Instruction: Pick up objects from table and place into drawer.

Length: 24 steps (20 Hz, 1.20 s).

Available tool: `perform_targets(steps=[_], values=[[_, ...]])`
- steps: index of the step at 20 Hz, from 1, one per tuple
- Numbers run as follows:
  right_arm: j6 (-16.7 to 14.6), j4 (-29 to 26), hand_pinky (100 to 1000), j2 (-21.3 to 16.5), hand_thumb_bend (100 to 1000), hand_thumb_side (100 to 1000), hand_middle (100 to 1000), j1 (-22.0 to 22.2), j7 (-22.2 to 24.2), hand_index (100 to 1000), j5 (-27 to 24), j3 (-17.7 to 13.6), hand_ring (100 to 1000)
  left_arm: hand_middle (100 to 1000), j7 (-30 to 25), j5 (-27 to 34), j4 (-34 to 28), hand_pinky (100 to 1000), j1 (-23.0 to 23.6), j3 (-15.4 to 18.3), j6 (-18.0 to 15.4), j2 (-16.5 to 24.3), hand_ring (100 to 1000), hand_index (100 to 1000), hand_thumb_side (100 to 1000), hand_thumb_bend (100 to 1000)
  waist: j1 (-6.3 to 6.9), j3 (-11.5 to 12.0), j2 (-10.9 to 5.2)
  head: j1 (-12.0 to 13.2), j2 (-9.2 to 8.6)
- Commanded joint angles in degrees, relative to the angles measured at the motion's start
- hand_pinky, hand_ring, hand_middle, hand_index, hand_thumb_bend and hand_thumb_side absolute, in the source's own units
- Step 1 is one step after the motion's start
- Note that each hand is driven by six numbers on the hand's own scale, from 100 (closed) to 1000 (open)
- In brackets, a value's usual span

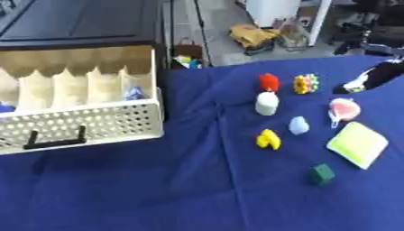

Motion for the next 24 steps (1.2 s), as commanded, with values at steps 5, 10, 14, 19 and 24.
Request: perform_targets(steps=[5, 10, 14, 19, 24], values=[[1.7, 3.3, 804, -1.1, 591, 556, 777, -0.4, -0.5, 896, 3.1, -1.6, 885, 703, 0.2, -0.3, -0.8, 623, -0.9, 0.1, 0.0, 0.6, 783, 888, 1000, 460, -0.12, 0.4, -0.40, -0.1, -0.99], [2.6, 5.8, 804, -0.3, 561, 500, 751, -1.1, -0.2, 880, 4.2, -2.5, 882, 702, 0.2, -0.4, -0.8, 621, -1.0, 0.0, 0.1, 0.3, 782, 887, 1000, 459, -0.14, 0.6, -0.02, -0.3, -1.30], [2.8, 6.9, 800, 0.1, 537, 489, 744, -1.2, -0.8, 876, 5.6, -2.6, 880, 701, 0.2, -0.6, -0.8, 619, -1.1, 0.0, 0.2, 0.1, 781, 887, 1000, 458, -0.17, 0.9, 0.34, -0.6, -1.66], [3.2, 8.3, 797, 0.6, 528, 476, 725, -1.0, -1.6, 872, 7.1, -2.8, 876, 699, 0.3, -0.8, -0.8, 617, -1.3, 0.0, 0.3, -0.2, 780, 887, 1000, 455, -0.19, 0.9, 0.82, -0.9, -1.95], [4.3, 10.1, 795, 1.3, 514, 467, 716, -0.6, -2.8, 878, 9.2, -3.2, 875, 697, 0.2, -1.0, -0.8, 614, -1.4, -0.1, 0.4, -0.6, 778, 886, 1000, 455, -0.04, 1.3, 1.43, -1.3, -2.54]])
